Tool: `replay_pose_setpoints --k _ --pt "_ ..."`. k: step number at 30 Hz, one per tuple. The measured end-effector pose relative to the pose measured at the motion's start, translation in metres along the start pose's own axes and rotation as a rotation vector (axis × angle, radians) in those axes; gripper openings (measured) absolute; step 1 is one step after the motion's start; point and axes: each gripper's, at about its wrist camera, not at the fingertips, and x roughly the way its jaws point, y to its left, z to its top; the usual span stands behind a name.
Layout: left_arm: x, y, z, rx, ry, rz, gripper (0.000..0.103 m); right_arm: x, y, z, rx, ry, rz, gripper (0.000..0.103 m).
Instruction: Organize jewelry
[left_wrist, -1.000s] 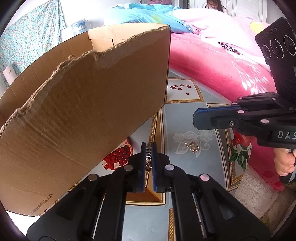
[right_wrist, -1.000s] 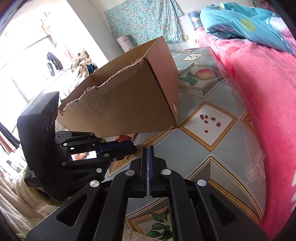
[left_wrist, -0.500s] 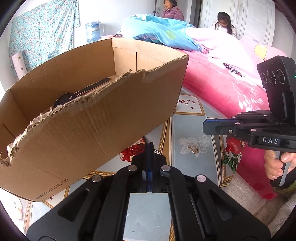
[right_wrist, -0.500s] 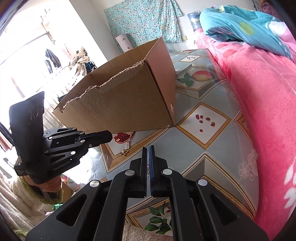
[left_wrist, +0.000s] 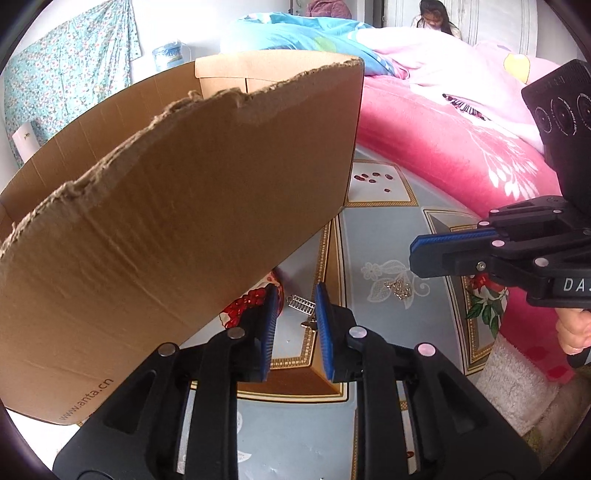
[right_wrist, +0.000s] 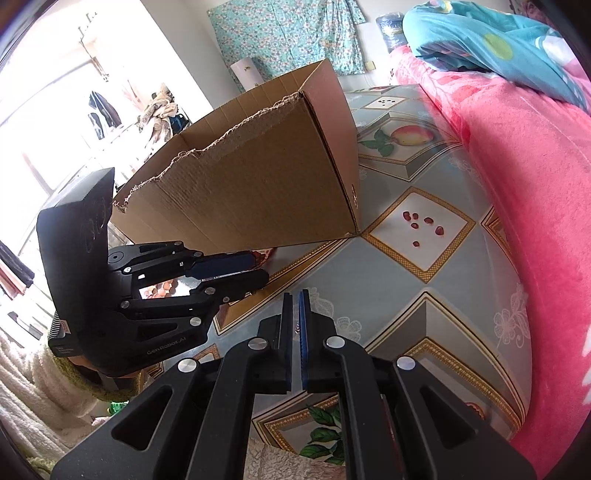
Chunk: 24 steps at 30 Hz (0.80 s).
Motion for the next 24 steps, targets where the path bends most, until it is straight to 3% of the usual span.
replay_pose_setpoints --k 7,24 --pt "0.003 -0.011 0.0 0.057 0.001 0.007 0.004 0.003 -0.006 -0.002 0.016 -0.002 0.016 0.004" --pt "0.001 -0.015 -0.001 0.035 0.002 0.017 0.004 -0.002 -0.005 -0.003 0.022 -0.022 0.019 0.004"
